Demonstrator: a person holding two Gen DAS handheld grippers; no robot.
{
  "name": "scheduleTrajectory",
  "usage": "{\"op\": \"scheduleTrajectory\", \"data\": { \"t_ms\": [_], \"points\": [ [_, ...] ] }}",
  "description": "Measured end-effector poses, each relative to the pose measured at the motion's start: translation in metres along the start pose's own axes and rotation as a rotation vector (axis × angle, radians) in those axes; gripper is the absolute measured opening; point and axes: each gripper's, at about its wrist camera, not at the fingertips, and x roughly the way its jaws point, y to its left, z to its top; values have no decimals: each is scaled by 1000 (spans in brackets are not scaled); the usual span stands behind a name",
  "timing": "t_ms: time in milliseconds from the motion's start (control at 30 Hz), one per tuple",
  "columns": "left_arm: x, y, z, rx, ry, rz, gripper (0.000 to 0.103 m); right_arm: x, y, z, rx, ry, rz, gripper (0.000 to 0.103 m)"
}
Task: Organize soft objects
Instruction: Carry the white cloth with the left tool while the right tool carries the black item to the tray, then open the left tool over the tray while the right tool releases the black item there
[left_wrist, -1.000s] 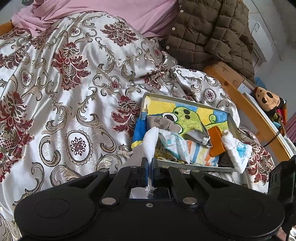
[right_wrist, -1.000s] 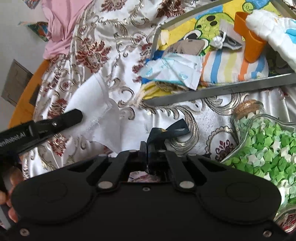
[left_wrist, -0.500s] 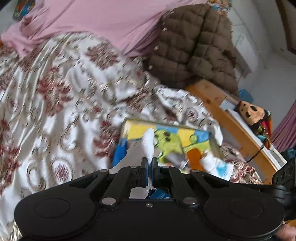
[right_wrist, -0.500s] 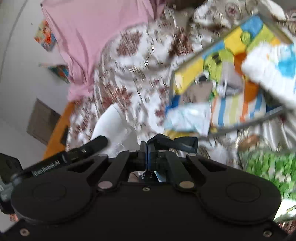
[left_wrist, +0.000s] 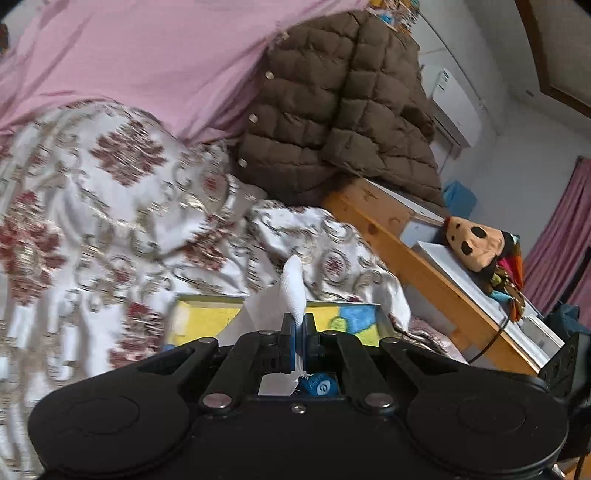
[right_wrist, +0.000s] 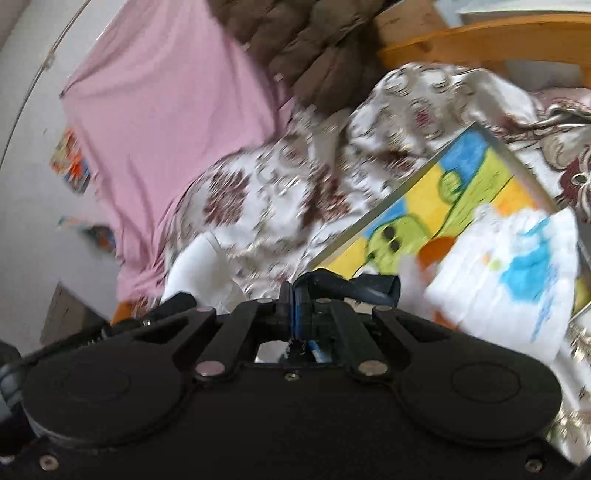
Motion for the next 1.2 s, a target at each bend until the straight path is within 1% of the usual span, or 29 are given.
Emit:
{"op": "scheduleTrajectory", "data": {
  "t_ms": [100, 133, 200, 300, 367, 467, 567, 667, 767, 800, 833, 900, 967, 1000, 1033, 1067, 1133, 1200],
  "points": [
    [30, -6, -16, 7, 32, -14, 2, 3, -20, 10, -1, -27, -56, 0],
    [39, -6, -22, 8, 45, -13, 2, 3, -24, 8, 6, -34, -65, 0],
    [58, -4, -37, 2, 82, -11, 2, 3, -39, 12, 18, -40, -92, 0],
    [83, 0, -59, -8, 142, 1, 2, 7, -53, 9, 7, -51, -153, 0],
    [95, 4, -72, -3, 178, 18, 2, 10, -60, 9, -10, -45, -197, 0],
    [109, 10, -87, 5, 237, 51, 2, 26, -63, 2, -49, -22, -264, 0],
    [119, 19, -97, -23, 289, 50, 3, 37, -60, -13, -79, 8, -324, 0],
    [121, 29, -101, -74, 301, 46, 3, 48, -60, -25, -135, 24, -381, 0],
    [118, 27, -103, -66, 299, 53, 6, 49, -53, -33, -181, 33, -419, 0],
    [117, 25, -103, -57, 297, 58, 8, 53, -52, -36, -187, 38, -423, 0],
    [115, 23, -102, -52, 293, 61, 14, 49, -51, -36, -188, 34, -421, 0],
    [110, 22, -101, -56, 281, 66, 19, 43, -48, -38, -181, 18, -404, 0],
    [104, 21, -98, -64, 265, 72, 26, 39, -42, -37, -201, 5, -391, 4],
    [101, 20, -96, -68, 252, 77, 33, 36, -37, -37, -220, -9, -385, 11],
    [97, 19, -95, -71, 240, 80, 39, 30, -32, -37, -238, -29, -380, 21],
    [94, 18, -94, -73, 231, 81, 41, 28, -28, -34, -254, -45, -378, 26],
    [86, 16, -91, -74, 218, 82, 46, 20, -19, -35, -289, -70, -368, 38],
    [77, 11, -87, -68, 203, 88, 49, 12, -12, -35, -308, -91, -352, 43]
  ]
}}
